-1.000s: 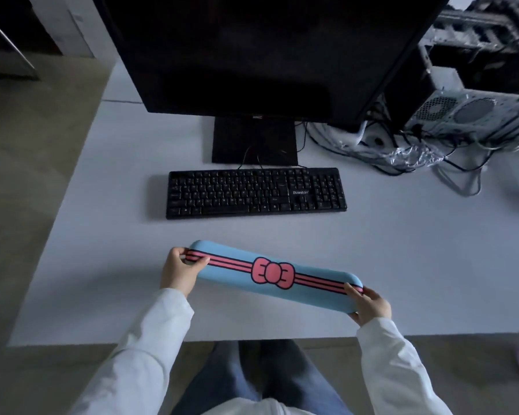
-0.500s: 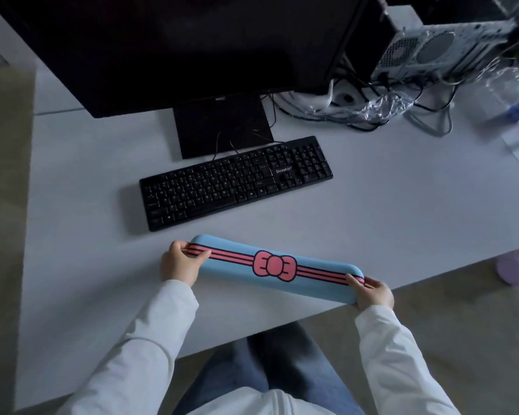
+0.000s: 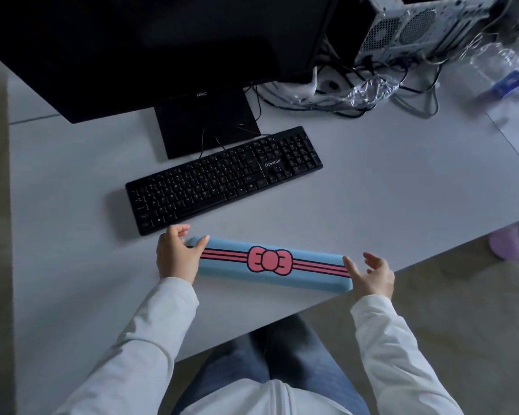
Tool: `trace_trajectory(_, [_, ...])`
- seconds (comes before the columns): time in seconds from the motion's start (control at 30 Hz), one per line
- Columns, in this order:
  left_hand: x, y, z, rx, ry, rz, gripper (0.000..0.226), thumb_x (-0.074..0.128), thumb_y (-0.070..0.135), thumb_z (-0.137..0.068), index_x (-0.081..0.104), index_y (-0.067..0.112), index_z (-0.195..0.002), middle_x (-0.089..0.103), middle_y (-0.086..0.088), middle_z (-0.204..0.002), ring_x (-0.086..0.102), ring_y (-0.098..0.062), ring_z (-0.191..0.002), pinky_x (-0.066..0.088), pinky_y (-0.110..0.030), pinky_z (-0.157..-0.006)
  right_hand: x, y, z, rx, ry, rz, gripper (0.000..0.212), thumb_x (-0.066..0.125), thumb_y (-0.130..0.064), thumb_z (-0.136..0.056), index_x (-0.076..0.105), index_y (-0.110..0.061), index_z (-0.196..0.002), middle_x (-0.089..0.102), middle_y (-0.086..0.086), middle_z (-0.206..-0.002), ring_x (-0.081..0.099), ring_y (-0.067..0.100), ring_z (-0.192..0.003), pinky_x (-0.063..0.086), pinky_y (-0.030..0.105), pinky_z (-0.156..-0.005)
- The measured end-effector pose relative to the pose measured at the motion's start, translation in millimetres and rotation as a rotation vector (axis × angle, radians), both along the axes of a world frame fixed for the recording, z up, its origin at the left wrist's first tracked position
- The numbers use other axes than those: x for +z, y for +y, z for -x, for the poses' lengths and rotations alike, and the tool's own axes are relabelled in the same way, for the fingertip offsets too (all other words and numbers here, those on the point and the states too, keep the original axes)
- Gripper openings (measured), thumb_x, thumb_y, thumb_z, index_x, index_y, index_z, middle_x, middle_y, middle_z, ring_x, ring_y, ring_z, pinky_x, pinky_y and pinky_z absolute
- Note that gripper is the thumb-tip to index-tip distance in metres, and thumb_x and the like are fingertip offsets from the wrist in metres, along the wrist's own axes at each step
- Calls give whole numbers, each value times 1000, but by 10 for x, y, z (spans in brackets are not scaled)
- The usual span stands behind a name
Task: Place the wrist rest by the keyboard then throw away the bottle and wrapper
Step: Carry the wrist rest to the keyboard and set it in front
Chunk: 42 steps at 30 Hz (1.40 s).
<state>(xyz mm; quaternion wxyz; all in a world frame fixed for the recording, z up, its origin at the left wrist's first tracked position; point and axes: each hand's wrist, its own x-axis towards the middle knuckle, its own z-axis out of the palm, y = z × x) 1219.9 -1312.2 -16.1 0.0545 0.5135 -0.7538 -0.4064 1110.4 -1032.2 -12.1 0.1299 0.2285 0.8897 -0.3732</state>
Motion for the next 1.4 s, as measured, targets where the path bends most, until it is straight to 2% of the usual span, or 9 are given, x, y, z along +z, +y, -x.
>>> trace_trajectory(0.13, [-13,138,23,-102,-51,46,45,71,25,-73,56,9,-111,58,-16,-120,53,-33,-115,42,-45,-97,-20,-94,-58,72,-4,-69,55,72,-28,-73,55,-7,-121,52,22,-127,46,36,-120,31,39,-108])
trace_trajectory(0.4, [-61,48,-108,98,-282,-52,61,66,31,-78,45,11,-132,45,-22,-136,40,-40,-128,35,-46,-101,-169,26,-56,-107,-239,-57,64,71,-36,-72,50,-7,-125,56,18,-128,43,34,-126,32,38,-106])
trace_trajectory(0.67, [-112,-30,-60,74,-208,-196,64,68,33,-76,48,3,-128,58,-19,-130,48,-34,-126,38,-39,-105,-196,21,31,-93,-322,-20,53,65,-41,-74,62,-10,-117,63,17,-121,56,33,-114,43,36,-100])
trace_trajectory(0.93, [-130,-40,-191,208,-40,-363,49,70,9,-75,49,-2,-118,60,-19,-124,56,-33,-114,40,-33,-94,-108,-36,119,-168,-226,203,45,66,-18,-77,52,-8,-118,54,6,-91,51,22,-91,47,45,-99])
trace_trajectory(1.07, [-80,14,-264,330,27,-372,45,67,4,-77,49,-3,-118,59,-22,-123,57,-33,-113,39,-30,-86,-49,-180,340,-48,-184,217,44,65,-15,-79,52,-3,-119,54,9,-93,51,22,-90,46,43,-99])
trace_trajectory(1.13, [-57,48,-283,410,51,-363,45,67,4,-77,50,-3,-118,61,-22,-122,58,-33,-112,40,-31,-86,-33,-290,475,35,-154,197,43,66,-15,-79,55,-2,-118,55,9,-93,51,21,-87,51,33,-85])
trace_trajectory(1.2, [-59,75,-278,476,64,-357,44,67,4,-77,51,-3,-117,62,-22,-120,59,-34,-111,44,-35,-88,-37,-387,616,110,-126,175,42,65,-14,-79,56,0,-117,55,9,-92,50,21,-86,45,9,-64])
trace_trajectory(1.27, [-65,95,-266,518,82,-353,42,67,4,-76,53,-4,-115,63,-24,-119,60,-35,-109,44,-35,-87,-65,-457,745,175,-111,144,39,64,-13,-79,58,2,-115,55,10,-90,49,20,-86,36,-3,-48])
trace_trajectory(1.4, [-79,127,-214,576,93,-325,40,66,2,-76,54,-5,-114,64,-24,-115,60,-28,-98,38,-26,-82,-137,-560,939,271,-108,104,31,62,-13,-80,62,5,-106,55,11,-85,48,21,-81,32,-5,-44])
